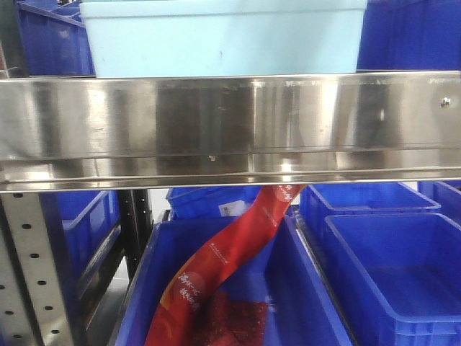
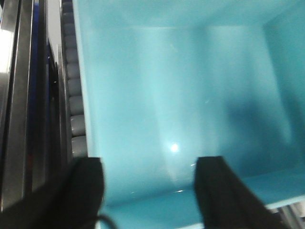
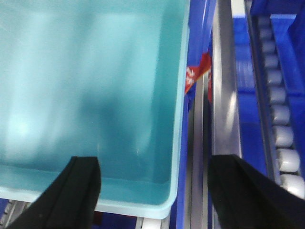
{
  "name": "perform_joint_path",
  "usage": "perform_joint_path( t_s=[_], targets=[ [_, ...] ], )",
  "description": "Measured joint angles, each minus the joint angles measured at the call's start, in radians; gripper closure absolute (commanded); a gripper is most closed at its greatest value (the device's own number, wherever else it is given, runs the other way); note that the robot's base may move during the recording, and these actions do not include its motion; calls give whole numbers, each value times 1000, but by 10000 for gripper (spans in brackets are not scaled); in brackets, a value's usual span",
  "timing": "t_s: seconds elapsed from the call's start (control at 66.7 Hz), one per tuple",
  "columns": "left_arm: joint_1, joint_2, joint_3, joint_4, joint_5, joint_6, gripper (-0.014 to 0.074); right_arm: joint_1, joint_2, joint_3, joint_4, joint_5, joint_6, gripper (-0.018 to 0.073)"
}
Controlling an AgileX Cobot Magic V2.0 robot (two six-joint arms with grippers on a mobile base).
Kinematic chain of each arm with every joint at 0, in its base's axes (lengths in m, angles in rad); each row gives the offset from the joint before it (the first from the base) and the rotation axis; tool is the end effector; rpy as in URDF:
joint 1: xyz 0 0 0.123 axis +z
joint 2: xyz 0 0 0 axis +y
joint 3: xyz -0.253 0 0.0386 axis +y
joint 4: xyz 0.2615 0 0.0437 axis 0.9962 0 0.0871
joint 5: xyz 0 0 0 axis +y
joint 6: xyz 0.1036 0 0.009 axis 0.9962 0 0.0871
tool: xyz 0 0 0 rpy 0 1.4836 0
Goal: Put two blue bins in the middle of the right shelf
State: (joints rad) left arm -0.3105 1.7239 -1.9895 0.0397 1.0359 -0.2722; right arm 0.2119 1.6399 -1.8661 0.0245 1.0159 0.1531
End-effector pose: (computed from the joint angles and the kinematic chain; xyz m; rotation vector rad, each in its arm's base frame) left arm 0.3802 -0.1183 0.4123 0.0479 2.2659 -0.2620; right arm 0.3714 0.0821 0.4068 -0.0634 2.2819 0.2222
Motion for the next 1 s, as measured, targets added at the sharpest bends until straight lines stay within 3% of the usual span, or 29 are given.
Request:
perform_joint_path(
  t_s=[0.12, 0.195, 0.345, 0.45, 0.779, 1.004],
  targets=[
    [0, -9, -27, -6, 49, 0, 696, 0, -33, -1, -2, 5, 0, 508],
    [0, -16, -28, -7, 71, 0, 707, 0, -41, -1, -4, 38, -3, 725],
    [0, -64, 12, -9, 54, 0, 707, 0, -50, 6, -4, 70, -15, 722],
    [0, -132, 119, -9, -27, 0, 707, 0, -82, 59, -4, 19, -15, 722],
    [0, -403, 644, -21, -495, 2, 707, 0, -281, 441, -6, -367, -53, 722],
    [0, -549, 934, -21, -755, 8, 707, 0, -413, 719, -32, -648, -57, 722]
  ],
)
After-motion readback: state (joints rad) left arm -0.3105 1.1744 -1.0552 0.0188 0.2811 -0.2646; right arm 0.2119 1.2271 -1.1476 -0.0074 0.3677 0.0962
